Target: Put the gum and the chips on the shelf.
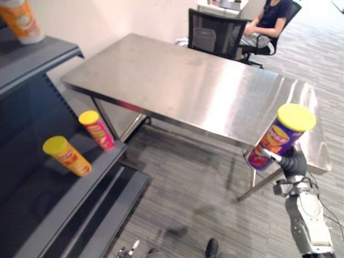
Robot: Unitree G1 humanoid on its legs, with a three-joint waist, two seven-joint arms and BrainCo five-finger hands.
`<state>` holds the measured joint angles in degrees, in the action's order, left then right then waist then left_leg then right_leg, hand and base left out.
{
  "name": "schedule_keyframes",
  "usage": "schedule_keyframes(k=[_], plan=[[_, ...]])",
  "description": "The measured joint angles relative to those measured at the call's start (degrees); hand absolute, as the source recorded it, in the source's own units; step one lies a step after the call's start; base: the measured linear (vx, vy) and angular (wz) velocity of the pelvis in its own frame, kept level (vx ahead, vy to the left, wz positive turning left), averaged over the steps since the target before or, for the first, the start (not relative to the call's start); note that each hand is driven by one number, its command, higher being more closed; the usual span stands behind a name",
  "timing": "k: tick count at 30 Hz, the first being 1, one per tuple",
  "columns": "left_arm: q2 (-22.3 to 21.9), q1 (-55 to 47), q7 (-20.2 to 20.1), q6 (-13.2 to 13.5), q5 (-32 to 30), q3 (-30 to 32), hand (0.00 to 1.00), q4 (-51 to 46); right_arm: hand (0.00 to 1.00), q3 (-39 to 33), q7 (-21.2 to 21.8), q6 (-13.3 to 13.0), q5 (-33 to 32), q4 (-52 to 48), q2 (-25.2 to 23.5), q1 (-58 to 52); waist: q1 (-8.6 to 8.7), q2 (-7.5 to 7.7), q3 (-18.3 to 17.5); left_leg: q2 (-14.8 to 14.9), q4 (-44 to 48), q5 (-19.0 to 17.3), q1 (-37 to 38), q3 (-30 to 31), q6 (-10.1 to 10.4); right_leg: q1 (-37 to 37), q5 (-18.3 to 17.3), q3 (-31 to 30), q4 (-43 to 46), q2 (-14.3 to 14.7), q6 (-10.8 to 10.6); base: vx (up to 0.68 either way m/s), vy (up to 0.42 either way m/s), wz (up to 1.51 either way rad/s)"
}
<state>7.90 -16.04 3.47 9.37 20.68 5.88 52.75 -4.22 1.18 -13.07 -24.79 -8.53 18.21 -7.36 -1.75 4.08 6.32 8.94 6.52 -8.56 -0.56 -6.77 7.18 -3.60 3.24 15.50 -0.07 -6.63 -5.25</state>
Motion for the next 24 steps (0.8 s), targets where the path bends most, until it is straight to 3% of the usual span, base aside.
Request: schedule_keyframes(k=[11, 24], plan=[[0.06, 0.18, -0.03, -0.02, -1.14, -2.24, 0.00, 1.98, 1.00, 0.17, 2.93, -1.19, -0.50, 0.43, -5.19, -4.07, 1.55, -1.47, -1.86, -0.50, -2.29, -0.03, 3.83, -2.44, -0.07, 2.03, 1.20, -2.04, -2.66, 0.16, -0.41, 0.05, 0.020, -0.10], [-0.16, 0.13, 0.17, -0.07, -1.17, -3.89, 0.00, 2.11, 1.00, 2.24, 1.39, -2.29, -0.51, 0.41, -5.34, -3.84, 1.71, -3.09, -3.17, -0.71, -2.51, -0.12, 3.93, -3.39, -0.18, 2.98, 2.40, -2.69, -5.09, 0.28, -0.55, 0.00, 0.001, -0.03]])
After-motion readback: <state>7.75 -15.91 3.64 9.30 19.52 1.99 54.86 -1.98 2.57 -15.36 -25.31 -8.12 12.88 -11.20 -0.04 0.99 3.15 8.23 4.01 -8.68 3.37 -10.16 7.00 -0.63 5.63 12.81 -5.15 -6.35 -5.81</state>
